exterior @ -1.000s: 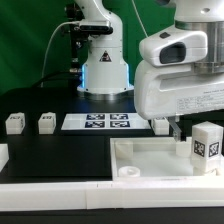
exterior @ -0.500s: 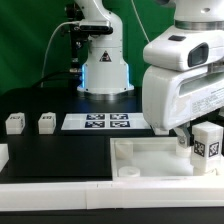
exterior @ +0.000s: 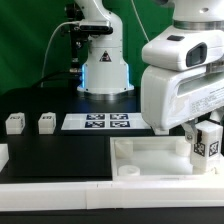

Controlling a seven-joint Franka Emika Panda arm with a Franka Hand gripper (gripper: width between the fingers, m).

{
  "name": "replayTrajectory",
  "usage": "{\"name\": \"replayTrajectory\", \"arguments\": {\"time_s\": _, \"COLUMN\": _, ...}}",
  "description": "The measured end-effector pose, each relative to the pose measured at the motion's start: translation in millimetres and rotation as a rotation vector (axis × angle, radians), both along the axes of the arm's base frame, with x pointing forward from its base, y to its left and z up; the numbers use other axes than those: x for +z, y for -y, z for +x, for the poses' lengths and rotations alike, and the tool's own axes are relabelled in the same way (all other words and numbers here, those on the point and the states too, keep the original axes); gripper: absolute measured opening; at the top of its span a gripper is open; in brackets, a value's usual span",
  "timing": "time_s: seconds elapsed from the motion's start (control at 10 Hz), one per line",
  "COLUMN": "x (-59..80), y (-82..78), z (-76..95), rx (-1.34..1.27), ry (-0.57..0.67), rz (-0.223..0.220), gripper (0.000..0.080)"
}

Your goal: Assemble one leg

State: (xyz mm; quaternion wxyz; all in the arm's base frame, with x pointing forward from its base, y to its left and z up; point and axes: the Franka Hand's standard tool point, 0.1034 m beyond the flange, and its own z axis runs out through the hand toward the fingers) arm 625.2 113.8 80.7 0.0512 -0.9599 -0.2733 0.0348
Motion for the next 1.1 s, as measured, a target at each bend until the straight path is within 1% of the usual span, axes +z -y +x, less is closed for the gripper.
{"name": "replayTrajectory", "arguments": {"time_s": 0.3, "x": 0.0, "y": -0.4, "z": 0.0, "rx": -0.088, "ry": -0.007, "rz": -0.006, "gripper": 0.0294}}
{"name": "replayTrajectory", "arguments": {"time_s": 0.6, "x": -0.7, "y": -2.4, "z": 0.9, "rx": -0.517, "ry": -0.008, "rz": -0.031, "gripper": 0.0294}}
{"name": "replayTrajectory", "arguments": {"time_s": 0.7, "x": -0.8, "y": -2.9, "z": 0.9, "rx": -0.616, "ry": -0.014, "rz": -0.039, "gripper": 0.0294}}
{"name": "replayTrajectory", "arguments": {"time_s": 0.8, "x": -0.7, "y": -3.5, "z": 1.1, "rx": -0.782, "ry": -0.029, "rz": -0.048, "gripper": 0.0294}}
{"name": "replayTrajectory", "arguments": {"time_s": 0.9, "x": -0.6, "y": -3.9, "z": 1.3, "rx": -0.901, "ry": -0.040, "rz": -0.056, "gripper": 0.0294}}
{"name": "replayTrajectory", "arguments": {"time_s": 1.0, "x": -0.5, "y": -4.1, "z": 1.4, "rx": -0.959, "ry": -0.045, "rz": -0.060, "gripper": 0.0294}}
{"name": "replayTrajectory", "arguments": {"time_s": 1.1, "x": -0.7, "y": -5.2, "z": 1.2, "rx": -1.116, "ry": -0.062, "rz": -0.070, "gripper": 0.0294}}
